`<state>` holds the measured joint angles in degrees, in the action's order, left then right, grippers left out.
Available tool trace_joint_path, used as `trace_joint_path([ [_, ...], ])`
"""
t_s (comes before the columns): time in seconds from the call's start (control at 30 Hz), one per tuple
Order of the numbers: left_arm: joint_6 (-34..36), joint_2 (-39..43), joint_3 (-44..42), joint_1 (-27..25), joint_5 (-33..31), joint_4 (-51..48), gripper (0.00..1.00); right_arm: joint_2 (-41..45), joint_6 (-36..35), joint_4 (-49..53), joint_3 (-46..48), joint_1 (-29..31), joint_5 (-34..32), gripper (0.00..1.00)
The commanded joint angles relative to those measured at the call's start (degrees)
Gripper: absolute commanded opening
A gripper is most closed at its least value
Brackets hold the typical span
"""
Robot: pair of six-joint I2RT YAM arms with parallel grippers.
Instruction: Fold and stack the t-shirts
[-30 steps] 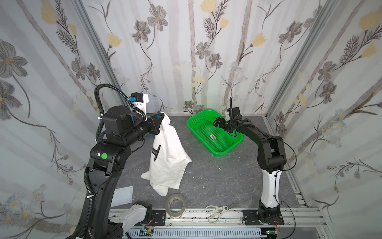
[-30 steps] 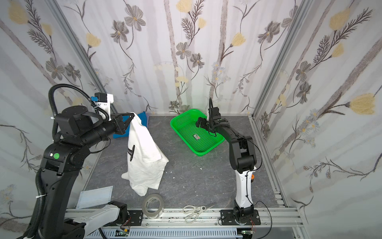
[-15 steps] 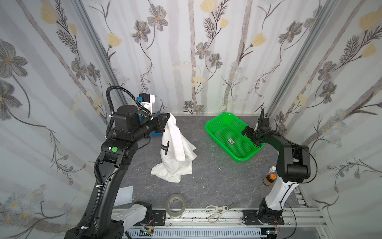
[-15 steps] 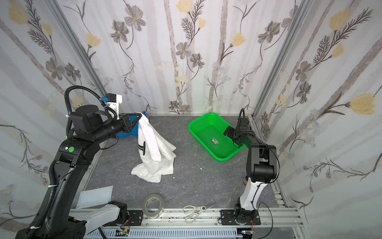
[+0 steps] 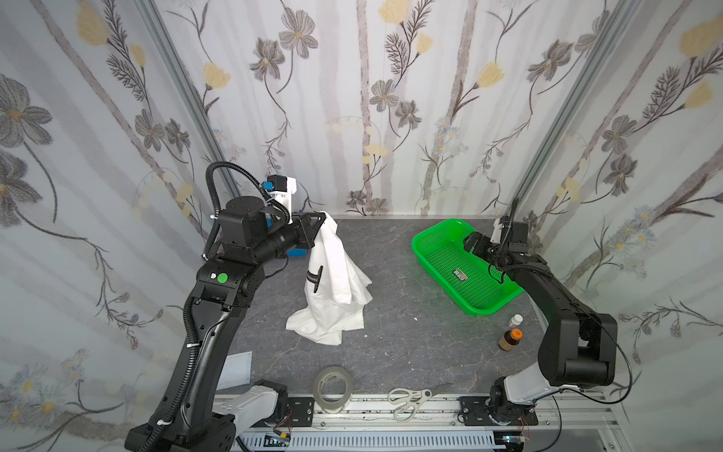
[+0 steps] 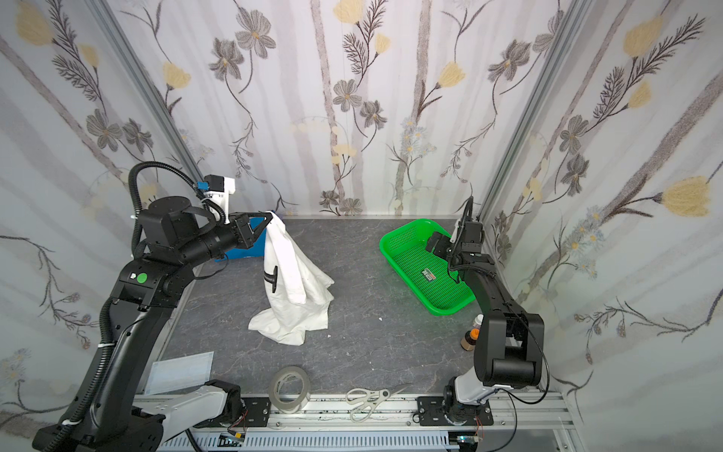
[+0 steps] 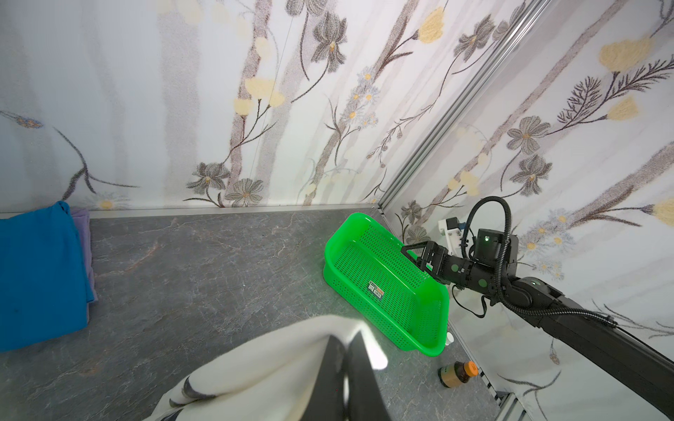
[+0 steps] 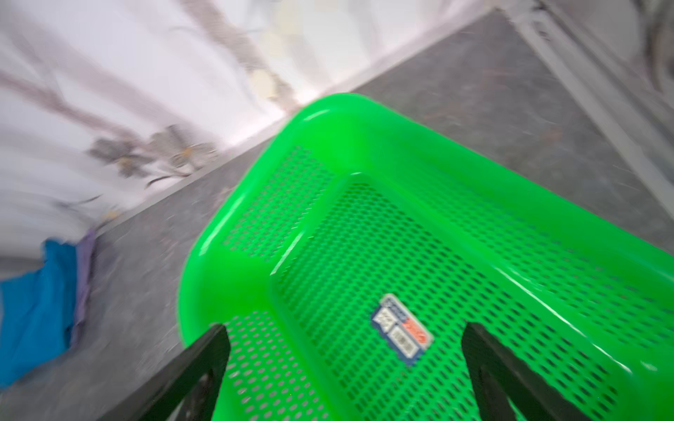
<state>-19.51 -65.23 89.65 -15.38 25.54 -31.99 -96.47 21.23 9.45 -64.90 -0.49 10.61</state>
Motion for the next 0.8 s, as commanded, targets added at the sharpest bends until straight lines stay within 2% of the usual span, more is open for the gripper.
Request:
trace_joint_path([
  [0.0, 0.04, 1.05, -0.56, 0.09, 0.3, 3.24, 0.0, 1.83, -8.8, 1.94, 1.23, 3.69, 5.35, 1.0],
  [0.1, 0.17, 1.51, -0.88, 0.12, 0.34, 2.86, 0.0, 1.95, -12.09, 6.91, 2.46, 7.29, 3.13, 1.0],
  [0.2, 0.08, 1.68, -0.92, 0.05, 0.67, 2.85, 0.0, 2.16, -14.26, 10.8, 3.69, 11.26, -1.77, 0.98],
  [0.37, -0.18, 2.07, -1.82, 0.11, 0.85, 3.41, 0.0, 10.07, -16.38, 8.66, 8.77, 19.17, -1.41, 0.99],
  [0.5, -0.17, 2.63, -2.67, 0.08, 0.74, 3.59, 0.0, 14.63, -15.07, 7.58, 11.01, 25.71, -2.56, 1.0],
  [0.67, -0.26, 3.2, -3.57, 0.03, 0.66, 3.6, 0.0, 10.59, -10.22, 3.58, 13.03, 28.21, 4.1, 1.0],
  [0.77, 0.06, 3.68, -3.69, 0.07, 0.32, 3.18, 0.0, 4.44, -9.72, 2.4, 11.45, 29.31, 4.09, 1.0],
])
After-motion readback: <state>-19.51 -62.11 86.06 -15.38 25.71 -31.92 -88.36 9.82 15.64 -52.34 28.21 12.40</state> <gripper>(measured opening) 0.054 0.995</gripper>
